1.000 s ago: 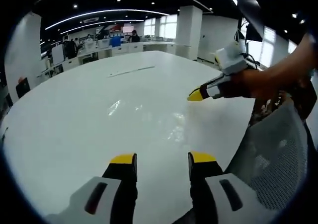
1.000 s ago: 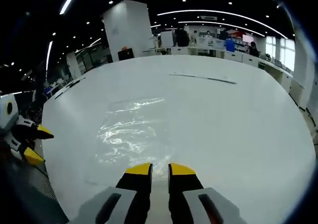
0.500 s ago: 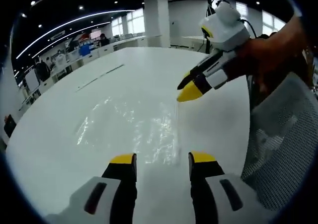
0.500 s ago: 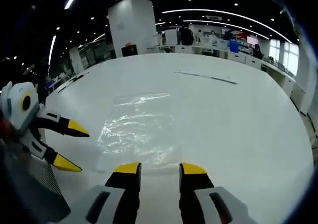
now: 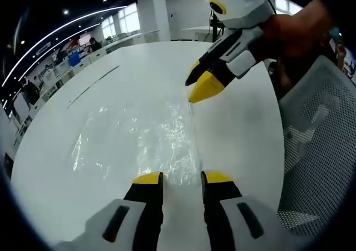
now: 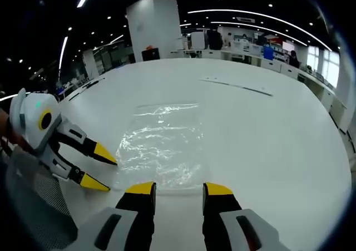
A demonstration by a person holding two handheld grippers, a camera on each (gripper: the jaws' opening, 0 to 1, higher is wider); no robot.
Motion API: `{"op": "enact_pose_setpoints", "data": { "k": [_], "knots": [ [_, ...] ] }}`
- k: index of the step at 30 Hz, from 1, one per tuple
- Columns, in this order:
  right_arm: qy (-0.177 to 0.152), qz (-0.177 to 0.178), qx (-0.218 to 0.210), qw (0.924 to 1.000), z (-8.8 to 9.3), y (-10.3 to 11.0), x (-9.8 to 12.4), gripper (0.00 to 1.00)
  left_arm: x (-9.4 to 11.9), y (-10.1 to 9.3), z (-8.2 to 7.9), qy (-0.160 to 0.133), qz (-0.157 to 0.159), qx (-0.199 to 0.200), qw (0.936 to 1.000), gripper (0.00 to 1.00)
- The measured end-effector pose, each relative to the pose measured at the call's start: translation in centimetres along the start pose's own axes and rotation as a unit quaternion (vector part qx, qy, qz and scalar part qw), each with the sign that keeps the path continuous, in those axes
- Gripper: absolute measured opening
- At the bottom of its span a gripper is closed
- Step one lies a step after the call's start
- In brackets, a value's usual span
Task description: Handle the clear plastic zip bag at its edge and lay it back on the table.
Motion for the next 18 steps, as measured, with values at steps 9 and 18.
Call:
{"op": "enact_pose_setpoints", "data": {
  "k": [9, 18],
  "knots": [
    [0.008, -0.013, 0.022, 0.9996, 0.1, 0.8, -0.1, 0.31, -0.1, -0.7, -0.1, -0.002, 0.029, -0.002, 0.9996, 0.04],
    [0.036, -0.05, 0.163, 0.9846, 0.0, 3.9, -0.7, 0.3, -0.2, -0.1, -0.1, 0.013, 0.03, 0.035, 0.9989, 0.0]
  ]
}}
Point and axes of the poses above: the point that each gripper's makers call its tool centre point, and the gripper's own axes: x roughly backward along the fingers, y roughly to its left, z roughly out of its underside, the point moved 5 cm from there along x, roughly backward along the fingers, and after that the axes turned 2 degrees about y, right-handed, at the moved point
